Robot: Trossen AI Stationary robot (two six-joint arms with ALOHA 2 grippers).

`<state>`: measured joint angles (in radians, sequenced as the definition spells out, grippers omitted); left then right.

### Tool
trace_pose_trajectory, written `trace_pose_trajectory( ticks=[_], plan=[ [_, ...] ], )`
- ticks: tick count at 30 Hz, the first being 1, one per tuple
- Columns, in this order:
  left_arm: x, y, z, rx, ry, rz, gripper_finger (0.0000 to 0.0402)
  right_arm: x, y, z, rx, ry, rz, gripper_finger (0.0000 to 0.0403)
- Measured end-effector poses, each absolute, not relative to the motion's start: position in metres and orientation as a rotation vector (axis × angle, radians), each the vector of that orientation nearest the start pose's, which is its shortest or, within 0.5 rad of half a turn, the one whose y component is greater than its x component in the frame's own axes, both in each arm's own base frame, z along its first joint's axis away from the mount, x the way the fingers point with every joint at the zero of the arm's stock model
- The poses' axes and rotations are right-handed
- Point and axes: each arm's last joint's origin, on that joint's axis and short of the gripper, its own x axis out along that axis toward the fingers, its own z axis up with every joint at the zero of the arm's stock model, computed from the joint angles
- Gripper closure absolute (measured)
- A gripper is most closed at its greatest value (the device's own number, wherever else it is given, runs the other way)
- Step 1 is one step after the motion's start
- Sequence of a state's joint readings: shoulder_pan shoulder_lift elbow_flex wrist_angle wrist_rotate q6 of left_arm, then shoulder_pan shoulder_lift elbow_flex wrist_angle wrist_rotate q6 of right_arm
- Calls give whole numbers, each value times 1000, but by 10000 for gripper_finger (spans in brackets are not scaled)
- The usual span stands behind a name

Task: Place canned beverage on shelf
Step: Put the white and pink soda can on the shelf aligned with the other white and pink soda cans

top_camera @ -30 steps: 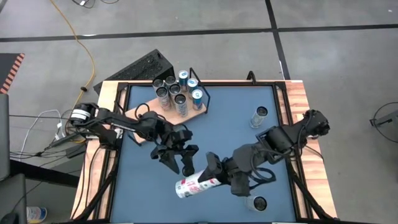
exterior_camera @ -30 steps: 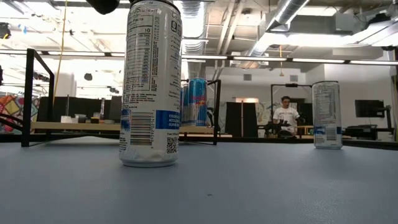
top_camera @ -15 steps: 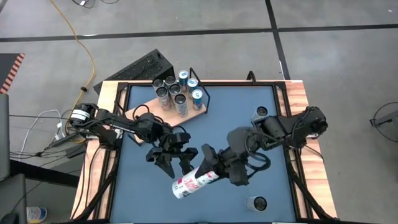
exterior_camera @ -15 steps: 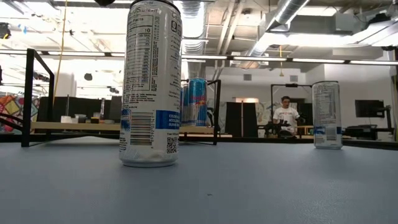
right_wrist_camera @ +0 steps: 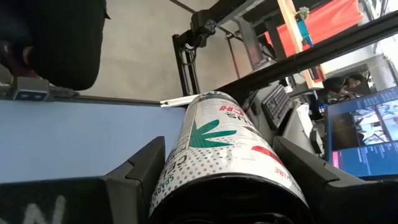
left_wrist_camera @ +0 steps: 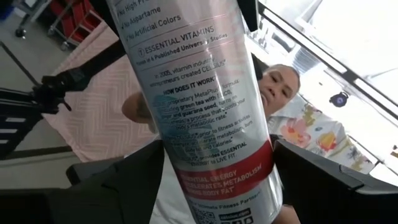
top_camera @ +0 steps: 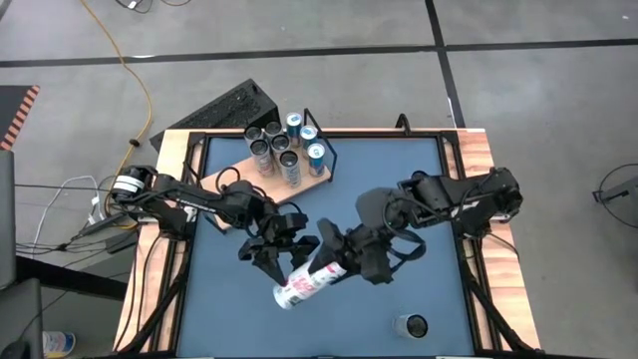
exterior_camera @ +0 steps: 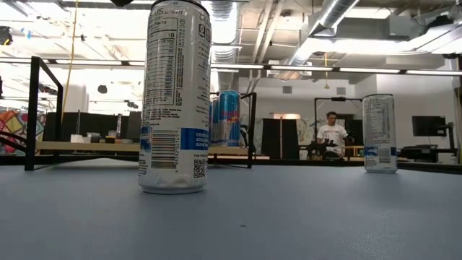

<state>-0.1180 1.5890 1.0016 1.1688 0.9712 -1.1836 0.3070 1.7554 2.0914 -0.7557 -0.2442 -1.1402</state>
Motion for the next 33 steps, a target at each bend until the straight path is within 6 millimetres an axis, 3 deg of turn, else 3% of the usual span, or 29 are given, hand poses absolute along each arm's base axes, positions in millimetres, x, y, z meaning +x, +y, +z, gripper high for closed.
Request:
trace_pose_trajectory(
  ticks=[12, 22, 33],
  plan=[
    [327, -67, 328, -812, 132, -1215, 117, 356, 104, 454, -1072, 66, 743, 166],
    [331, -68, 321, -830, 184, -1170, 115, 357, 104, 447, -1033, 115, 752, 166],
    [332, -69, 323, -843, 128, -1129, 41, 360, 97, 445, -1034, 175, 685, 166]
  ],
)
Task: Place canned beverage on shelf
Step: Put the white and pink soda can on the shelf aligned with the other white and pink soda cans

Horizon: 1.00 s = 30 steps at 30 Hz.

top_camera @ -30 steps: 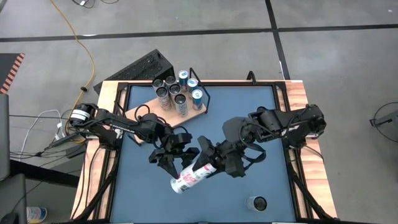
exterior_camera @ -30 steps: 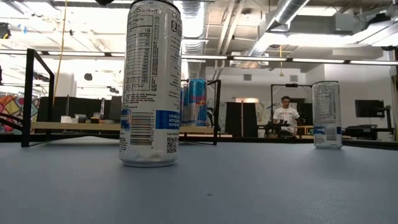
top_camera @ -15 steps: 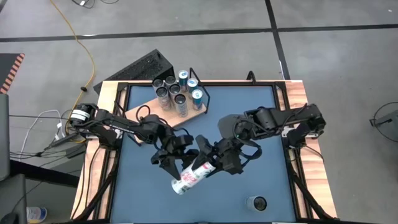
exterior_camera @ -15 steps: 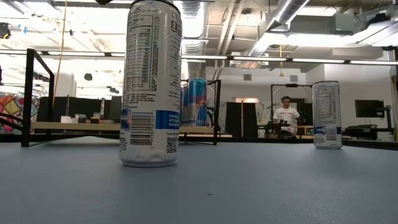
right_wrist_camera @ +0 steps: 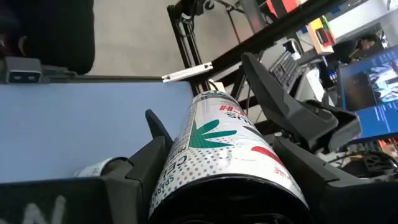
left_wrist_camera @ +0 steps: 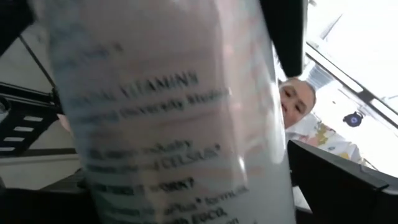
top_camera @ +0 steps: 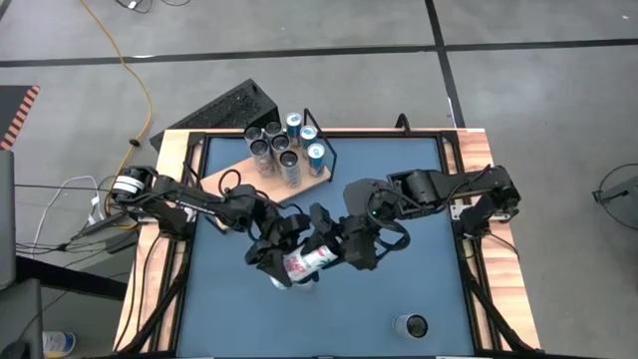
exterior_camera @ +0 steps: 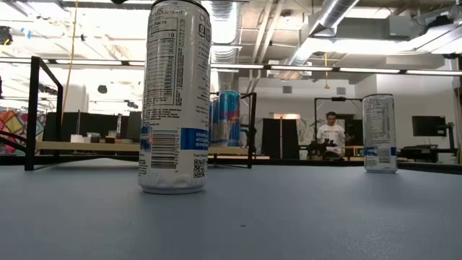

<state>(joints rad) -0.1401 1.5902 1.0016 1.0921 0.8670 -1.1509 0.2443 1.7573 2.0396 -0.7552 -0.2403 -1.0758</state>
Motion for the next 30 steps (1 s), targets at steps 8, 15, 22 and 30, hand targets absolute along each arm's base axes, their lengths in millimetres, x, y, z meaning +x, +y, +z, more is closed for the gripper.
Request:
trace_pose_trajectory(
  ticks=[8, 15, 22, 30],
  plan=[
    [331, -71, 322, -837, 150, -1148, 49, 360, 97, 445, -1034, 166, 694, 166],
    [333, -65, 320, -849, 185, -1135, 119, 360, 99, 445, -1027, 163, 702, 166],
    [333, -64, 320, -870, 194, -1129, 179, 361, 101, 448, -968, 155, 684, 146],
    [333, -63, 321, -814, 155, -1137, 176, 358, 105, 452, -944, 187, 584, 116]
  ],
)
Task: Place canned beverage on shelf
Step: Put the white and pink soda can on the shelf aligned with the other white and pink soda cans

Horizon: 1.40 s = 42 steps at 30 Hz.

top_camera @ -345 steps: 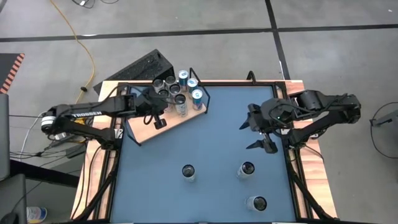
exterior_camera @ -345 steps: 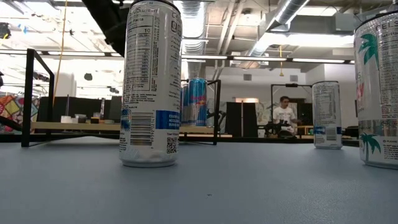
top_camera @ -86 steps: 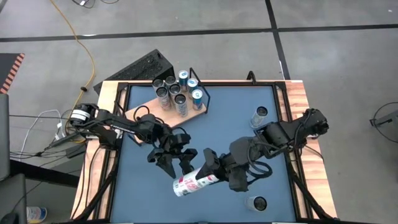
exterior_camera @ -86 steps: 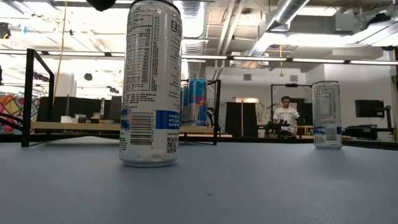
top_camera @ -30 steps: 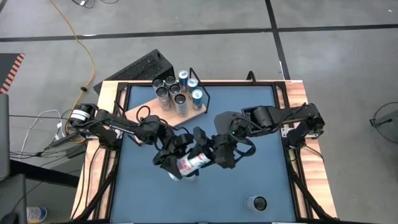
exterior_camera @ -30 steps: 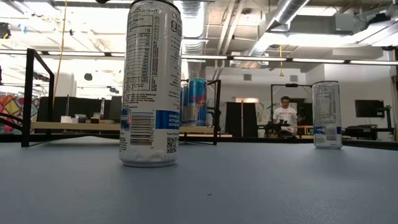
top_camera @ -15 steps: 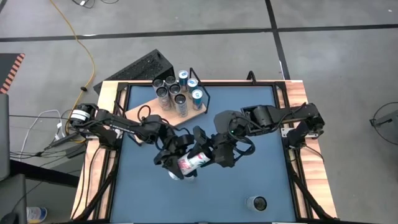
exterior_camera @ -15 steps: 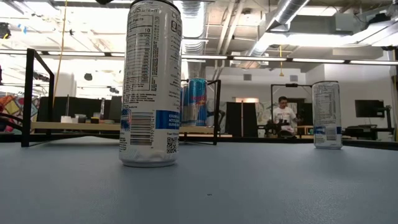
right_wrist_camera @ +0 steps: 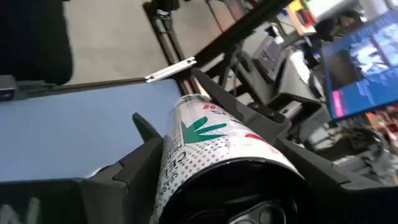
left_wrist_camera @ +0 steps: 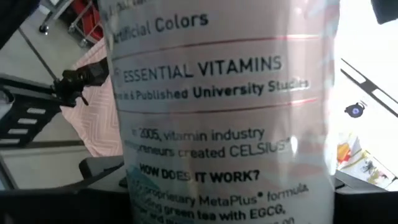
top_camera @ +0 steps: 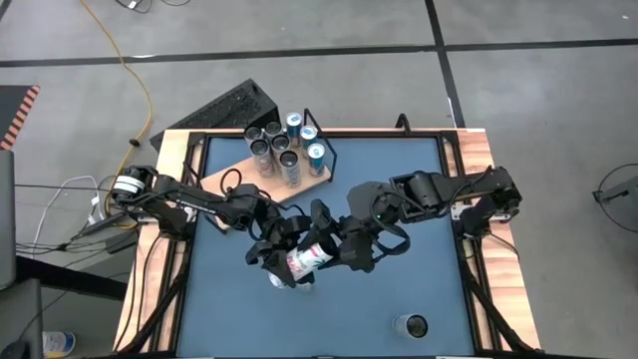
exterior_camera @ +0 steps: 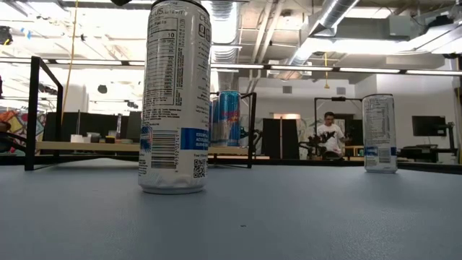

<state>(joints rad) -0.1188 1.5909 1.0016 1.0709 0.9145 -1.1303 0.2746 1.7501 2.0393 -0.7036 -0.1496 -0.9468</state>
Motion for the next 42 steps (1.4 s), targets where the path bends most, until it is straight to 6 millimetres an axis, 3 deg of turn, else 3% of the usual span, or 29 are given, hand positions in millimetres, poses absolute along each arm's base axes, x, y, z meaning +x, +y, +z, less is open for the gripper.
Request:
trace_pose_trajectory(
  ticks=[7, 11, 17, 23, 26, 30, 34, 37, 42],
  plan=[
    [334, -60, 322, -743, 87, -1112, 173, 338, 116, 466, -884, 248, 407, 80],
    [336, -51, 320, -706, 64, -1077, 173, 313, 119, 482, -813, 272, 273, 65],
    [337, -33, 319, -606, 30, -954, 173, 291, 124, 493, -520, 310, 48, 64],
    [330, -13, 324, -415, -19, -633, 173, 268, 119, 489, -193, 396, -265, 64],
    [323, -7, 328, -287, -25, -354, 173, 270, 125, 477, -148, 418, -392, 64],
    [309, -9, 338, -201, -42, -14, 173, 273, 135, 469, -223, 387, -555, 64],
    [295, -22, 353, -101, -97, 95, 173, 279, 131, 468, -184, 355, -604, 64],
    [284, -32, 361, -18, -107, 160, 173, 297, 126, 459, -142, 312, -613, 64],
    [266, -44, 376, 64, -147, 166, 172, 336, 117, 444, -114, 193, -325, 64]
  ],
)
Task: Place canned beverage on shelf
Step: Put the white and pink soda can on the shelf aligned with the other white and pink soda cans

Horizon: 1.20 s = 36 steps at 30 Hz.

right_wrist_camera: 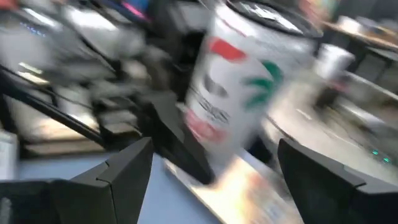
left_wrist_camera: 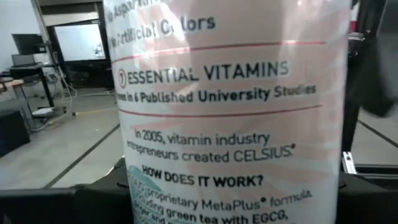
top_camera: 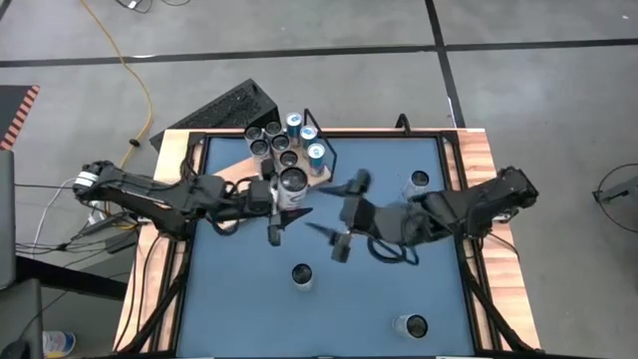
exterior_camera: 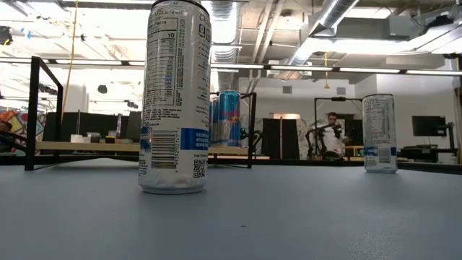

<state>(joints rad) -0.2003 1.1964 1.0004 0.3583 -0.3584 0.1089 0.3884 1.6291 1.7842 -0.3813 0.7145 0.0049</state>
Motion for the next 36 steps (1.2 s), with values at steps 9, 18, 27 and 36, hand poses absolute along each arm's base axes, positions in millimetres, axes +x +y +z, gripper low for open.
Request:
trace_pose_trajectory(
  ticks=[9, 18, 27, 36],
  plan=[
    [233, -44, 378, 105, -142, 275, 172, 338, 96, 457, -187, -13, -117, 65],
    [232, -45, 372, 147, -230, 263, 172, 353, 48, 450, -133, -43, 86, 64],
    [232, -45, 374, 143, -247, 254, 172, 357, 30, 445, -282, -10, 61, 64],
    [231, -45, 376, 188, -265, 262, 172, 362, 29, 443, -355, -16, 56, 58]
  ],
)
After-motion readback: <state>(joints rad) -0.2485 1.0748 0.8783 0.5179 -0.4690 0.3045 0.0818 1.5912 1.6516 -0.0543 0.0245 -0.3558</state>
